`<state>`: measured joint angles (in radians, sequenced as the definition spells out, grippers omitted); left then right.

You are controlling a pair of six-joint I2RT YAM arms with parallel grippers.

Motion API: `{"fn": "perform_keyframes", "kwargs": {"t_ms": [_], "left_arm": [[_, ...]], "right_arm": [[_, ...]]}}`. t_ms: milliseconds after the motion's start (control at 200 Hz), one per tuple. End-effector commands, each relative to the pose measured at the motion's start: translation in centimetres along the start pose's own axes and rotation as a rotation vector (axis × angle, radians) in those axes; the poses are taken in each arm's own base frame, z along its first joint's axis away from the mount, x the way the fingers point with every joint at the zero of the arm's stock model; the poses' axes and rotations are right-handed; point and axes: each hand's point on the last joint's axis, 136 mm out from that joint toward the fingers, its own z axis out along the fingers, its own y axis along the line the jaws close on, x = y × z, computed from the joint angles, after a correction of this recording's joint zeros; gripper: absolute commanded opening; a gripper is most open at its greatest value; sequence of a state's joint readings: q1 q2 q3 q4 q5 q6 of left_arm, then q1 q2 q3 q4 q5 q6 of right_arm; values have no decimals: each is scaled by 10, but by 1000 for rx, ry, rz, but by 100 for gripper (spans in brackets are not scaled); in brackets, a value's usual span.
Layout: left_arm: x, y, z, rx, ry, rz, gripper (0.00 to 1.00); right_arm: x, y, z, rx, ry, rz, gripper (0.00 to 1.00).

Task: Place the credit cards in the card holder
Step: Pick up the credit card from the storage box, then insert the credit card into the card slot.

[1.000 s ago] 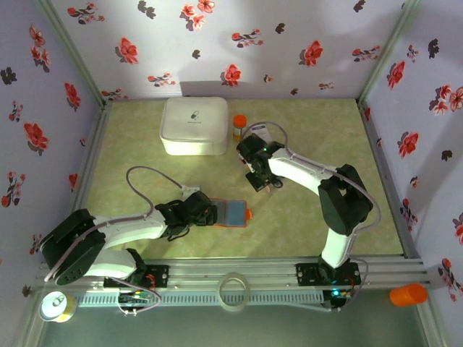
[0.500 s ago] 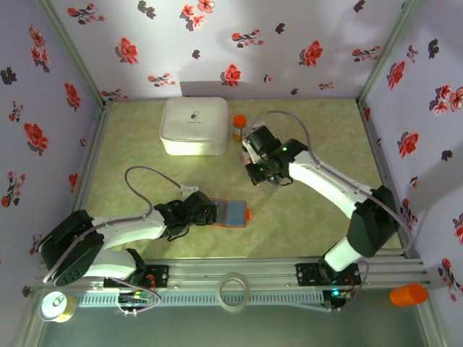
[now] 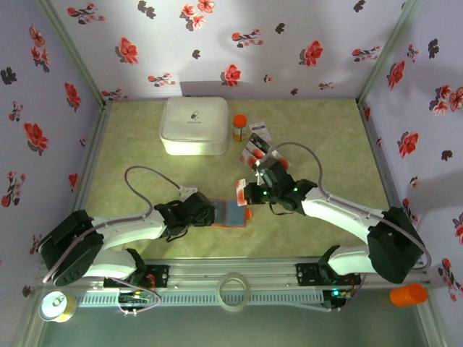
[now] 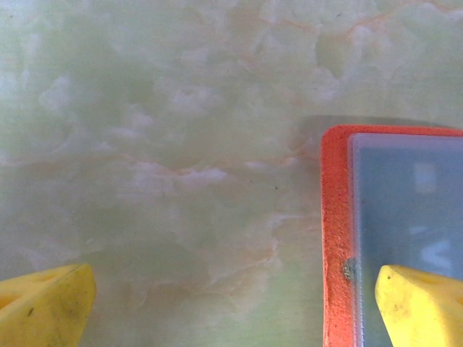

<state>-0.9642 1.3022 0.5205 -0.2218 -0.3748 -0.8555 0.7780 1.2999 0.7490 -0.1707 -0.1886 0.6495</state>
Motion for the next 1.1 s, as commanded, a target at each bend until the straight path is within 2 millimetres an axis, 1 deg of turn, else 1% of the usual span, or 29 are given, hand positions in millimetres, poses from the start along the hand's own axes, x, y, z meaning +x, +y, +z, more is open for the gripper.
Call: {"fn": "perform_keyframes", "kwargs": {"t_ms": [0, 200, 450, 610, 770, 1095], "left_arm": [[4, 10, -1, -44, 0, 4, 100], [9, 14, 1, -55, 11, 8, 100], [14, 18, 3, -69, 22, 10, 100], [15, 19, 4, -76, 30, 8, 100], [16, 19, 4, -77, 31, 6, 100], [18, 20, 4, -79, 34, 8, 99]], "right_arm": [[-16, 29, -1, -131, -120, 80, 0], [-4, 31, 10, -181, -175, 115, 0], [6, 16, 16, -179, -238, 166, 0], [13, 11, 20, -189, -248, 196, 0], [18, 13, 24, -207, -243, 206, 0], [28, 14, 39, -208, -210, 207, 0]]}}
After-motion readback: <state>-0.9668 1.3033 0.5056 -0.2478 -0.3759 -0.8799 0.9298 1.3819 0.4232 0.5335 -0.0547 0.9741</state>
